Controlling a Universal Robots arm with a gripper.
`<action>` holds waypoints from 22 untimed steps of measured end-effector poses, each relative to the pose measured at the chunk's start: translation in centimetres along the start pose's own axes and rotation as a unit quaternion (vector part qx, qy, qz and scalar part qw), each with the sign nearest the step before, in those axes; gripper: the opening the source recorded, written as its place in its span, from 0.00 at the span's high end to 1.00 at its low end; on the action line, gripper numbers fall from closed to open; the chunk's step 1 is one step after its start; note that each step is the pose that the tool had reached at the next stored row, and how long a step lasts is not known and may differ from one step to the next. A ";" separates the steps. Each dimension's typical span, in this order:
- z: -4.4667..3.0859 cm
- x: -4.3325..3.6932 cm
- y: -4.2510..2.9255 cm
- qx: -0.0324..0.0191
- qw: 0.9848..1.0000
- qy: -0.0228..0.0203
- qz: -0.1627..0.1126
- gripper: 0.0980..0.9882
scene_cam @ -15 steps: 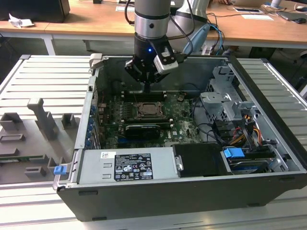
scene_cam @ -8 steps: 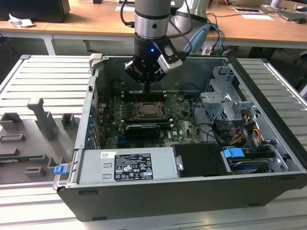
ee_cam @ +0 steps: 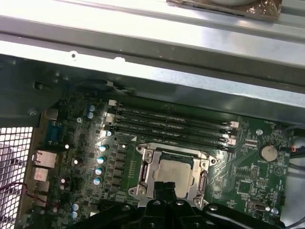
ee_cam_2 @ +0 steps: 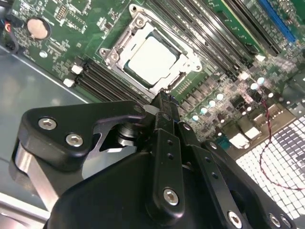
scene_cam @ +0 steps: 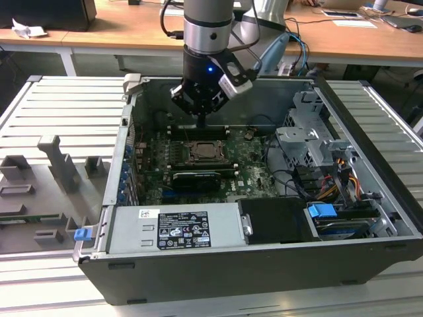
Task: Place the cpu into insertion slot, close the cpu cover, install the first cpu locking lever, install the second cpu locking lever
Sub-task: 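Install the first cpu locking lever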
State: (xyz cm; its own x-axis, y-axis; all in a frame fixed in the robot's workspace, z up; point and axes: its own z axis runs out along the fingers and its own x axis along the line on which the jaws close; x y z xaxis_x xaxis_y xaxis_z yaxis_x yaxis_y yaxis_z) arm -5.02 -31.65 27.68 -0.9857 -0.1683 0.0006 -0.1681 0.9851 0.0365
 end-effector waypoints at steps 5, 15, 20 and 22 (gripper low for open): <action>0.14 0.79 0.16 0.000 1.000 -0.003 0.011 0.99; 0.57 4.03 0.85 0.000 1.000 -0.003 0.017 0.99; 0.95 4.74 1.29 0.000 1.000 -0.003 0.018 0.99; 1.12 4.72 1.36 0.000 1.000 -0.003 0.023 0.99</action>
State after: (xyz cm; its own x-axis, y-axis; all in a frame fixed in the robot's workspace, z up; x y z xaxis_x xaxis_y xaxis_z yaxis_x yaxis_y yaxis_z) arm -9.91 -31.07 26.61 -0.9925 -0.1223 -0.0042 -0.1223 0.9918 0.0366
